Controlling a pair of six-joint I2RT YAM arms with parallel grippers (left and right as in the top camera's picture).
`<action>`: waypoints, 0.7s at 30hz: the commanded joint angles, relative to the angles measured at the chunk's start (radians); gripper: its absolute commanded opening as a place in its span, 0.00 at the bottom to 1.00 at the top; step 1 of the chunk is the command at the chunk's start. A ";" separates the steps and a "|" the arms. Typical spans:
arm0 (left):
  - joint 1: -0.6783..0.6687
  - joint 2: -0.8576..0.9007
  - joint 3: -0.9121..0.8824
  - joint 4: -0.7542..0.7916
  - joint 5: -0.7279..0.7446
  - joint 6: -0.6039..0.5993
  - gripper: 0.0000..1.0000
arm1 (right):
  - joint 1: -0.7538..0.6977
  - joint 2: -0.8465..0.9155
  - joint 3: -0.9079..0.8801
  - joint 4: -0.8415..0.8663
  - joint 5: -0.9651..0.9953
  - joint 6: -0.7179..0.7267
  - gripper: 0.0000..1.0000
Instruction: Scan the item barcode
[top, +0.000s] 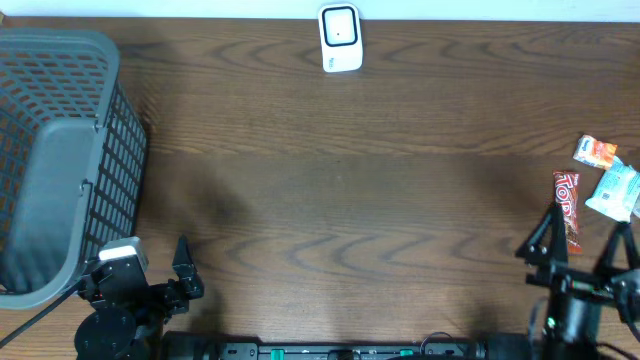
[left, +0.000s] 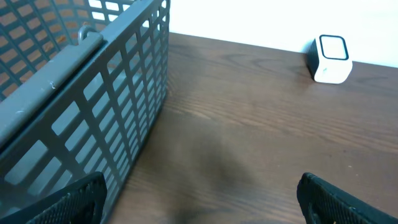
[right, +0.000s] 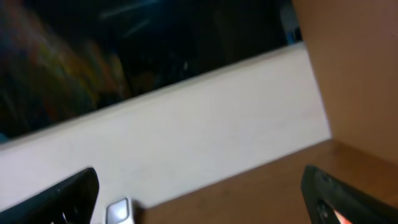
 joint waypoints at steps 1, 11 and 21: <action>0.003 -0.005 -0.001 0.001 0.010 -0.001 0.98 | 0.008 -0.014 -0.102 0.080 0.010 0.116 0.99; 0.003 -0.005 -0.001 0.001 0.010 -0.001 0.98 | 0.008 -0.015 -0.363 0.332 0.009 0.117 0.99; 0.003 -0.005 -0.001 0.001 0.010 -0.001 0.98 | 0.011 -0.016 -0.512 0.410 0.009 0.135 0.99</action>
